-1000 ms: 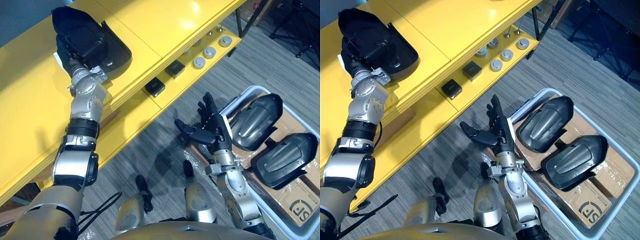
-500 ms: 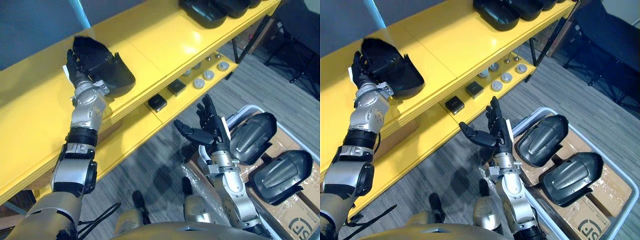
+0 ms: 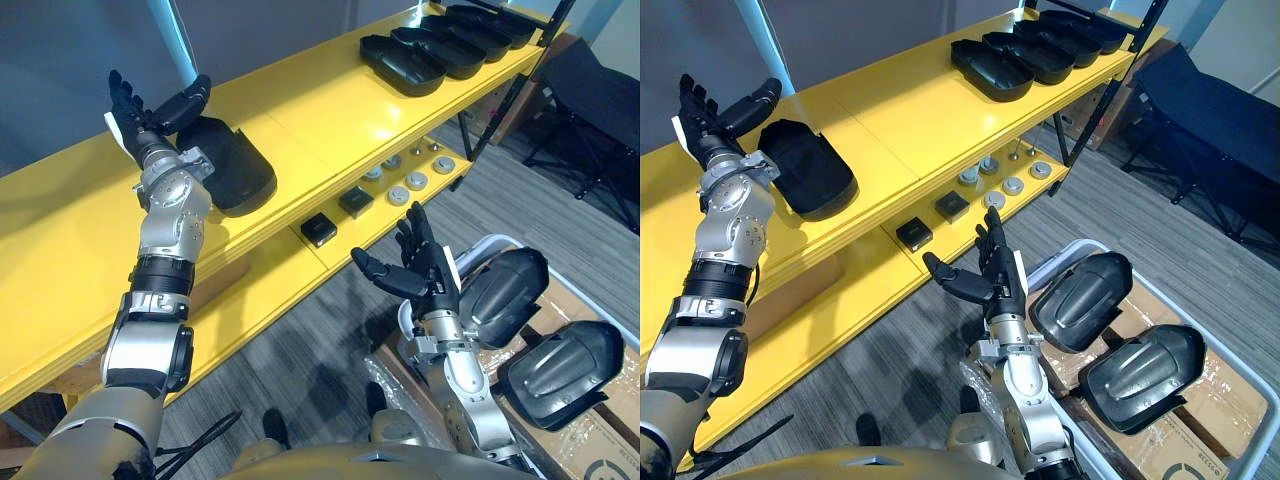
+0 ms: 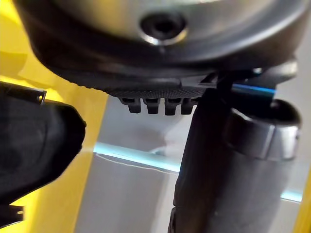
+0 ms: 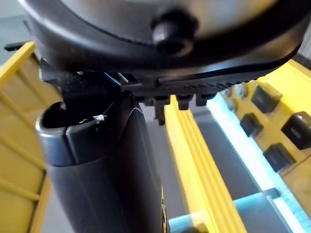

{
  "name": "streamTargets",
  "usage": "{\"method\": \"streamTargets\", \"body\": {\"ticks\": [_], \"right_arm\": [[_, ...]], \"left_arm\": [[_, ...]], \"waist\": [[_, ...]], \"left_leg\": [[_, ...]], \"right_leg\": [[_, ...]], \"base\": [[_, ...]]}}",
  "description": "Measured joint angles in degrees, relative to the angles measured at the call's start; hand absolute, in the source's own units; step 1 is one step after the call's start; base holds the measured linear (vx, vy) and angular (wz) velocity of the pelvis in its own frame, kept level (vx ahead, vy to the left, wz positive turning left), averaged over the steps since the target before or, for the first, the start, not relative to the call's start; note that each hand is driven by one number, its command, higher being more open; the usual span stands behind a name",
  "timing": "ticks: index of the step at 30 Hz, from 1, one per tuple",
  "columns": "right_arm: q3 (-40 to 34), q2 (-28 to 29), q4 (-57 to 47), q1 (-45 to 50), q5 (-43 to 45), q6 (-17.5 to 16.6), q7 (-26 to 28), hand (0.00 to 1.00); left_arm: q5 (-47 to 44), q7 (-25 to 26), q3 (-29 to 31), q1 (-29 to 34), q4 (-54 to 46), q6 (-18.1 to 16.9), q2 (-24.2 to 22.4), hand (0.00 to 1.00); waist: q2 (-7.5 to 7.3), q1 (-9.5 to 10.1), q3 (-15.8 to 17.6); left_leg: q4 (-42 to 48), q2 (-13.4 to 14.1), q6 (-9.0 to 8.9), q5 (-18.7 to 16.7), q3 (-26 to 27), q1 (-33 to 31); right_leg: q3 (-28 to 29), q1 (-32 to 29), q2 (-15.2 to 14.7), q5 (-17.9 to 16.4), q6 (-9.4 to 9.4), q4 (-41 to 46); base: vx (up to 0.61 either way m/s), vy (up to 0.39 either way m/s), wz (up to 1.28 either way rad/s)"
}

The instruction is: Walk over and take three plastic housings, then place them on the shelf

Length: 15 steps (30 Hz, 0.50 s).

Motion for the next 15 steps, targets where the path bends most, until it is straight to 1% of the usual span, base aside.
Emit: {"method": "streamTargets", "body": {"ticks": [1,2,4,5,6,7,8,9,10,11,12,13,15], "right_arm": [[0.10,0.06,0.00,0.08,1.10,0.06,1.81,1.00],[0.10,0.08,0.00,0.08,1.24,0.06,2.18,1.00],[0.07,0.12,0.00,0.13,4.74,0.05,5.38,1.00],[0.07,0.10,0.00,0.16,4.90,0.05,6.11,1.00],[0.13,-0.02,-0.01,0.21,4.74,0.06,7.28,1.00],[0.20,-0.15,-0.01,0.28,4.72,0.11,7.83,1.00],[0.22,-0.30,-0.01,0.49,4.56,0.28,8.98,1.00],[0.23,-0.33,-0.02,0.58,4.49,0.31,9.24,1.00],[0.15,-0.62,-0.04,0.63,4.43,0.33,9.57,1.00],[-0.01,-1.14,-0.10,0.59,4.46,0.35,9.89,1.00],[0.00,-1.52,-0.16,0.38,4.46,0.42,10.17,1.00],[-0.01,-1.64,-0.25,0.24,4.44,0.47,10.36,1.00],[-0.31,-2.43,-0.38,-0.99,4.47,1.03,11.17,1.00]], "left_arm": [[-0.05,0.10,0.43,0.00,-0.46,-2.21,-0.04,1.00],[-0.05,0.15,0.52,0.00,-0.64,-2.62,-0.03,1.00],[-0.05,0.23,1.77,0.01,-5.25,-4.99,-0.08,1.00],[-0.07,0.11,2.17,0.09,-7.42,-5.15,-0.09,1.00],[-0.08,-0.62,2.91,0.78,-12.87,-5.38,-0.10,1.00],[-0.08,-1.40,3.06,1.73,-16.09,-5.66,-0.10,1.00],[-0.03,-3.57,2.99,5.53,-24.74,-6.51,-0.31,1.00],[0.01,-4.46,2.99,7.58,-28.34,-6.68,-0.65,1.00],[0.37,-6.53,3.07,12.51,-35.47,-6.89,-2.26,1.00],[1.58,-8.88,2.83,18.06,-41.13,-7.30,-5.09,1.00],[2.34,-10.44,2.47,22.80,-45.08,-7.41,-7.22,1.00],[2.77,-11.43,2.21,25.99,-47.00,-7.44,-8.54,1.00],[4.24,-14.56,0.78,37.02,-49.77,-7.43,-12.37,1.00]], "waist": [[0.14,-0.24,-0.12],[0.16,-0.28,-0.15],[0.21,-0.36,-0.26],[0.21,-0.35,-0.27],[0.29,-0.33,-0.40],[0.41,-0.33,-0.66],[0.85,-0.24,-1.56],[1.12,-0.14,-1.99],[1.76,0.31,-2.72],[2.39,1.04,-3.16],[2.77,1.68,-3.44],[2.94,2.20,-3.56],[3.02,3.67,-3.70]], "left_leg": [[0.01,-0.44,0.08,0.12,0.02,-0.01],[0.01,-0.45,0.09,0.13,0.01,-0.02],[0.01,-0.50,0.12,0.22,-0.21,-0.03],[0.01,-0.50,0.13,0.24,-0.38,-0.06],[0.01,-0.52,0.15,0.28,-0.61,-0.15],[0.00,-0.53,0.15,0.28,-0.74,-0.24],[-0.02,-0.56,0.15,0.28,-1.19,-0.30],[-0.02,-0.56,0.15,0.28,-1.34,-0.32],[-0.03,-0.55,0.14,0.27,-1.78,-0.31],[-0.04,-0.55,0.14,0.27,-2.45,-0.25],[-0.04,-0.54,0.09,0.34,-2.90,-0.23],[-0.05,-0.53,0.07,0.43,-3.12,-0.23],[-0.24,-0.39,-0.42,0.66,-4.34,-0.24]], "right_leg": [[-0.29,0.01,0.26,0.02,0.00,0.19],[-0.30,0.01,0.25,0.02,0.00,0.20],[-0.42,0.04,0.22,0.02,0.00,0.28],[-0.48,0.05,0.22,0.01,-0.01,0.29],[-0.65,0.07,0.21,0.01,-0.01,0.30],[-0.84,0.07,0.19,0.00,-0.02,0.29],[-1.25,0.23,0.15,-0.13,-0.19,0.29],[-1.41,0.30,0.15,-0.16,-0.22,0.29],[-2.00,0.59,0.15,-0.21,-0.26,0.27],[-2.92,1.10,0.13,-0.26,-0.29,0.23],[-3.43,1.35,0.12,-0.34,-0.36,0.23],[-3.71,1.47,0.13,-0.41,-0.41,0.22],[-5.48,2.10,0.25,-0.99,-0.75,0.26]], "base": [[-0.03,-0.004,0.04],[-0.04,-0.001,0.04],[0.00,0.000,0.00],[-0.03,-0.006,0.04],[-0.02,-0.008,0.06],[-0.01,-0.010,0.11],[0.00,-0.008,0.11],[0.01,-0.008,0.14],[0.00,-0.011,0.20],[-0.02,-0.013,0.25],[-0.04,-0.011,0.23],[-0.06,-0.010,0.24],[-0.10,-0.013,0.33]]}}
